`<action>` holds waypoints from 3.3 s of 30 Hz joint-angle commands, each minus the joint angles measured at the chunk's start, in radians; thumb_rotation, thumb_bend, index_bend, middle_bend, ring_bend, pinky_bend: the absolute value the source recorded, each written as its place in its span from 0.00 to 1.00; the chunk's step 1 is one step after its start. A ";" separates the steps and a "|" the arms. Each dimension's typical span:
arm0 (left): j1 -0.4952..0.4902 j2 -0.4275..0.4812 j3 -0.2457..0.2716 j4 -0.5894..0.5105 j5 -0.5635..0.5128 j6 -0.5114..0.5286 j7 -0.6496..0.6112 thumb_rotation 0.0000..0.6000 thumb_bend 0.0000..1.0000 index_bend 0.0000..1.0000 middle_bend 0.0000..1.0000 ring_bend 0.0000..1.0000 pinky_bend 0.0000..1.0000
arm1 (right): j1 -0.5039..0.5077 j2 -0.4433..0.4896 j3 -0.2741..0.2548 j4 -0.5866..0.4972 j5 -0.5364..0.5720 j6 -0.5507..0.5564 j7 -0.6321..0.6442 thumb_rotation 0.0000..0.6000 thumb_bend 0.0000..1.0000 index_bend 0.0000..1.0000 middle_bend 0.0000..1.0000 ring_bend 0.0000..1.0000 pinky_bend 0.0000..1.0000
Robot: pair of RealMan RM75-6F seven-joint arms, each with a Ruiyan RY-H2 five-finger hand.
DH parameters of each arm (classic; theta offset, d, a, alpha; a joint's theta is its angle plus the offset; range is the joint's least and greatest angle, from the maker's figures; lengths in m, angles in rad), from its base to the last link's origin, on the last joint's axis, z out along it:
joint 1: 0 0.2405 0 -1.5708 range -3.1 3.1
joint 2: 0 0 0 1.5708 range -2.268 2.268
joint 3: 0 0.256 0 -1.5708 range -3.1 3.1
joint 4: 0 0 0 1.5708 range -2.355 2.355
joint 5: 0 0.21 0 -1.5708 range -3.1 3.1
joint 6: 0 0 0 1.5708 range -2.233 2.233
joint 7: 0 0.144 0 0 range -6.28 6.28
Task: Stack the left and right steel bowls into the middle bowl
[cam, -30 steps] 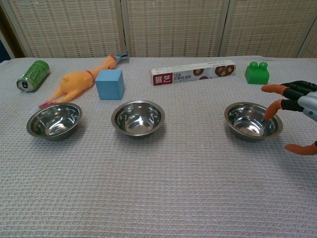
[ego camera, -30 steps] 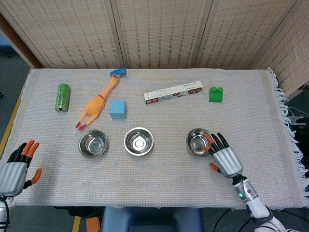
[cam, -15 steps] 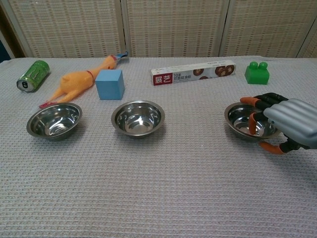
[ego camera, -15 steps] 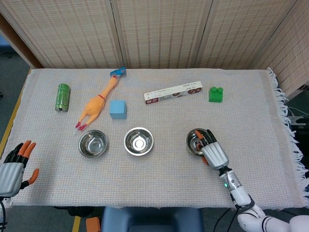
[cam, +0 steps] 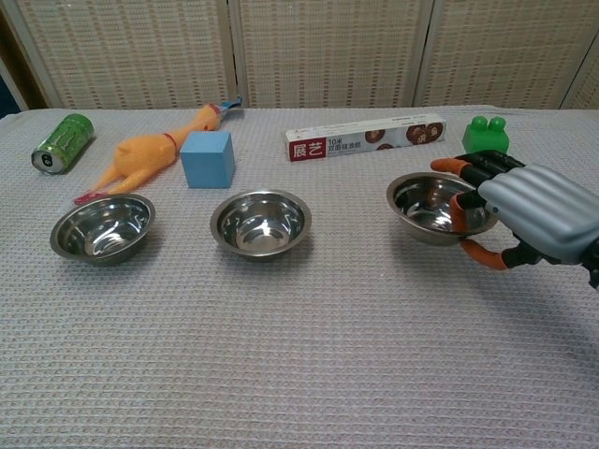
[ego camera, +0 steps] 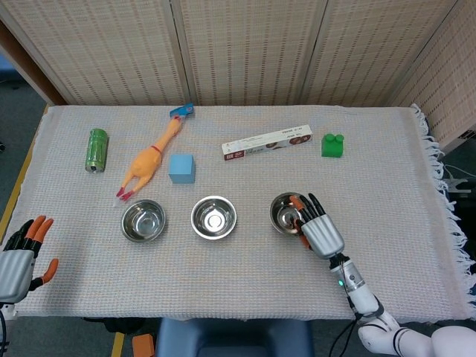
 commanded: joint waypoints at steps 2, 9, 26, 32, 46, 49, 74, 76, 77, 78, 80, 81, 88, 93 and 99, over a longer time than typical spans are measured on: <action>0.000 0.001 0.001 -0.002 -0.001 -0.001 0.001 1.00 0.41 0.00 0.00 0.00 0.14 | 0.039 0.021 0.032 -0.091 -0.021 0.033 -0.029 1.00 0.40 0.67 0.06 0.00 0.00; 0.001 0.007 -0.002 -0.005 -0.005 -0.001 -0.010 1.00 0.42 0.00 0.00 0.00 0.14 | 0.115 0.014 0.081 -0.223 -0.016 -0.010 -0.110 1.00 0.40 0.67 0.07 0.00 0.00; 0.006 0.033 0.001 0.001 0.004 0.005 -0.082 1.00 0.42 0.00 0.00 0.00 0.14 | 0.256 -0.174 0.121 -0.163 0.081 -0.176 -0.182 1.00 0.40 0.62 0.07 0.00 0.00; 0.009 0.037 0.002 0.002 0.007 0.010 -0.095 1.00 0.42 0.00 0.00 0.00 0.14 | 0.289 -0.215 0.124 -0.094 0.104 -0.214 -0.176 1.00 0.40 0.51 0.07 0.00 0.00; 0.010 0.013 -0.002 0.028 0.042 0.049 -0.095 1.00 0.42 0.00 0.00 0.01 0.17 | 0.197 -0.033 0.047 -0.275 0.068 -0.087 -0.186 1.00 0.20 0.00 0.00 0.00 0.00; 0.010 -0.012 0.008 0.042 0.073 0.063 -0.070 1.00 0.41 0.00 0.03 0.06 0.22 | 0.088 0.115 -0.008 -0.417 0.059 0.026 -0.158 1.00 0.19 0.00 0.00 0.00 0.00; -0.224 -0.458 -0.041 0.250 -0.048 -0.293 0.613 1.00 0.41 0.16 0.90 0.93 0.96 | -0.241 0.498 -0.115 -0.468 -0.005 0.355 0.195 1.00 0.18 0.00 0.00 0.00 0.00; -0.240 -0.483 -0.047 0.282 -0.041 -0.289 0.615 1.00 0.41 0.19 0.91 0.94 0.96 | -0.242 0.499 -0.110 -0.469 -0.002 0.344 0.194 1.00 0.18 0.00 0.00 0.00 0.00; -0.248 -0.497 -0.050 0.307 -0.036 -0.283 0.613 1.00 0.41 0.20 0.91 0.94 0.97 | -0.241 0.500 -0.109 -0.470 0.001 0.333 0.192 1.00 0.18 0.00 0.00 0.00 0.00; -0.253 -0.507 -0.052 0.323 -0.032 -0.278 0.609 1.00 0.41 0.22 0.92 0.95 0.97 | -0.241 0.501 -0.109 -0.471 0.003 0.324 0.191 1.00 0.18 0.00 0.00 0.00 0.00; -0.264 -0.528 -0.056 0.360 -0.025 -0.267 0.589 1.00 0.41 0.25 0.92 0.95 0.98 | -0.240 0.505 -0.108 -0.476 0.008 0.302 0.187 1.00 0.18 0.00 0.00 0.00 0.00; -0.268 -0.536 -0.057 0.376 -0.021 -0.262 0.578 1.00 0.41 0.27 0.93 0.96 0.98 | -0.240 0.506 -0.108 -0.478 0.009 0.296 0.186 1.00 0.18 0.00 0.00 0.00 0.00; -0.297 -0.599 -0.052 0.531 0.048 -0.183 0.419 1.00 0.41 0.57 0.99 1.00 1.00 | -0.241 0.509 -0.094 -0.486 0.021 0.258 0.168 1.00 0.18 0.00 0.00 0.00 0.00; -0.314 -0.641 -0.058 0.622 0.068 -0.137 0.351 1.00 0.41 0.67 1.00 1.00 1.00 | -0.241 0.514 -0.093 -0.490 0.022 0.231 0.161 1.00 0.18 0.00 0.00 0.00 0.00; -0.329 -0.687 -0.057 0.732 0.095 -0.072 0.279 1.00 0.41 0.70 1.00 1.00 1.00 | -0.243 0.522 -0.087 -0.500 0.024 0.214 0.157 1.00 0.18 0.00 0.00 0.00 0.00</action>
